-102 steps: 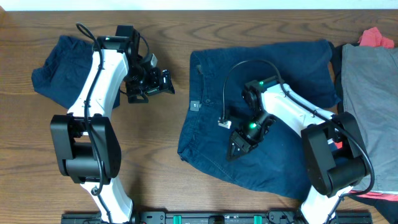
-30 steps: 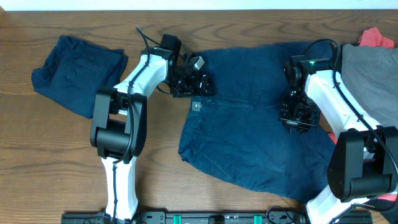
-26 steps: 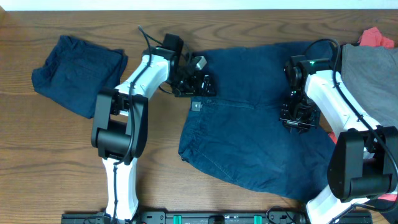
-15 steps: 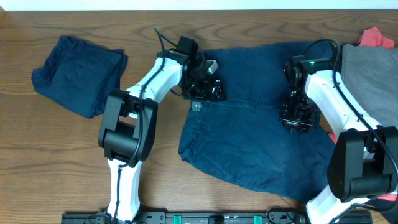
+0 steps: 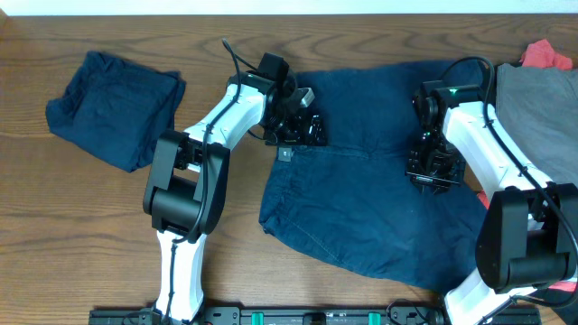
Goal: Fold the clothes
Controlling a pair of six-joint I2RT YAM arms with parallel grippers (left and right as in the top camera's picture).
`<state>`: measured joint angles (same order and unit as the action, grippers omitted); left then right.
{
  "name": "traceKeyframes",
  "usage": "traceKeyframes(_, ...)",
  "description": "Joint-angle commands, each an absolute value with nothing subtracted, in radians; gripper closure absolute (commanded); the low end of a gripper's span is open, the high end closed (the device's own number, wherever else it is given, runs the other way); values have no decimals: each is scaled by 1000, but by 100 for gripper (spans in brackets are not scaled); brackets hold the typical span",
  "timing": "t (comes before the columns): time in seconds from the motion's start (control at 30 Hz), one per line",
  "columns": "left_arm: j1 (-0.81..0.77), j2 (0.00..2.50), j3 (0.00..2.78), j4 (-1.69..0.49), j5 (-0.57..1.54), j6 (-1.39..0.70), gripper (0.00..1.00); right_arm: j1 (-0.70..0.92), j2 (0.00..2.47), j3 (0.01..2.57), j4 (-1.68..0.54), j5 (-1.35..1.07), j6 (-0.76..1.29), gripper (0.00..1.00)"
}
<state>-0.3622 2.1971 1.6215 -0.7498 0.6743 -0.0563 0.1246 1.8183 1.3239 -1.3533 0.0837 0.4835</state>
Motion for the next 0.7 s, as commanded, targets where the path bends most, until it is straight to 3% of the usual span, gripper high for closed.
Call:
traceKeyframes(0.0,-375,2170,1607,-750,701,-91,6,121,1808,1335,-1355,101,500,80)
traceKeyframes(0.37,-392,2170,1606,-747,757,-90,6,121,1808,1335,-1358,101,499,80)
traceKeyframes(0.57,-385,2170,1606,-733,829,-57,23,121,1808,1335,-1359,101,492,80)
traceKeyframes(0.67,-386,2170,1604,-736,783,-58,23,121,1808,1335,-1361,101,492,80)
